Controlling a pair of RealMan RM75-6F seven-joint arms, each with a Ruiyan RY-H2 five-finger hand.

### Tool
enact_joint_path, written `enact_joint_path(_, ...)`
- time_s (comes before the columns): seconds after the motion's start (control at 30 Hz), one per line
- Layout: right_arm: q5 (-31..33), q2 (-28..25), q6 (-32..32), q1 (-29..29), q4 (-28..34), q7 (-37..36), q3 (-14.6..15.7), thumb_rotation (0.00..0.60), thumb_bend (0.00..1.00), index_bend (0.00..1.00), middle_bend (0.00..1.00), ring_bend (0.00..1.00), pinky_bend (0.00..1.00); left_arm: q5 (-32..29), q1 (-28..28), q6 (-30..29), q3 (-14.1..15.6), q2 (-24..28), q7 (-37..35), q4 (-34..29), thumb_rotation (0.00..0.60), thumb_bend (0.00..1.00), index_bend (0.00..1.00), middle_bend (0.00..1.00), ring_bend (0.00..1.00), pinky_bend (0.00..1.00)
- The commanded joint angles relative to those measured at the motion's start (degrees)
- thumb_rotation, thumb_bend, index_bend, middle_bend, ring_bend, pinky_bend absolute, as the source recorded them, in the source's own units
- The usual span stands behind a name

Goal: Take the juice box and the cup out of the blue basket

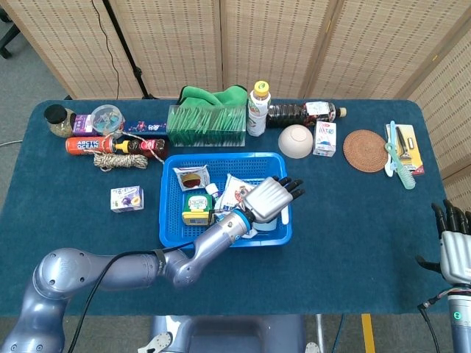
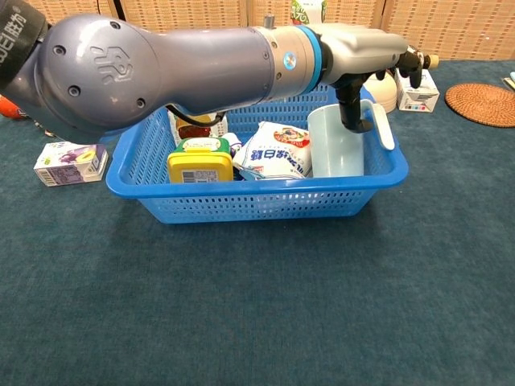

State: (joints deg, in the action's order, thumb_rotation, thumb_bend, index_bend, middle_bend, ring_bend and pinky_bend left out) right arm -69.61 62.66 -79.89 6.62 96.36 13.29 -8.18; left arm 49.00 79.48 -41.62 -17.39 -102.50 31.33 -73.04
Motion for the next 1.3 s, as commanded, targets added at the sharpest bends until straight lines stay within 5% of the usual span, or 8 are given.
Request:
enact_joint_path(0.03,0.0,0.0,0.0,0.0,0.0,0.0,0.0,0.600,0.00,0.00,0.00,0.00,0.00,-0.3,0.3,-0.2,0.3,-0.3,0.3,0.6,0.600,0.35,0.21,0.16,0.18,0.34)
enact_joint_path(0.33,0.3,0.1,0.3,0.1,-0.2,-0.1,-0.1,0.600,0.00,0.00,0.00,0.00,0.00,-1.7,1.5,0.1,0.7,-1.4,0.9,2.4,0.600,0.36,0.33,0.27,0.26,0.36)
enact_joint_path(0.7,0.2,0.1,0.4,0.2,-0.5,-0.6,-0.1,0.600,0.00,0.00,0.00,0.00,0.00,-0.4,1.5,-4.0,0.9,-3.3,2.4,4.3,0.600,0.47,0.59,0.49,0.45,0.49)
enact_joint_path(1.03,-0.2,0.0,0.1,0.1,-0.2,-0.6,0.1,0.600,0.00,0.00,0.00,0.00,0.00,1.5,-0.5,-7.1,0.6,-0.7,2.4,1.2,0.600,0.49,0.62,0.52,0.47,0.49)
enact_joint_path(1.3,-1.0,-0.1,-0.4,-0.1,0.3,-0.4,0.4,0.600,0.00,0.00,0.00,0.00,0.00,3.8,-4.0,-11.9,-0.7,6.5,1.9,-7.3,0.600,0.48,0.62,0.52,0.47,0.49)
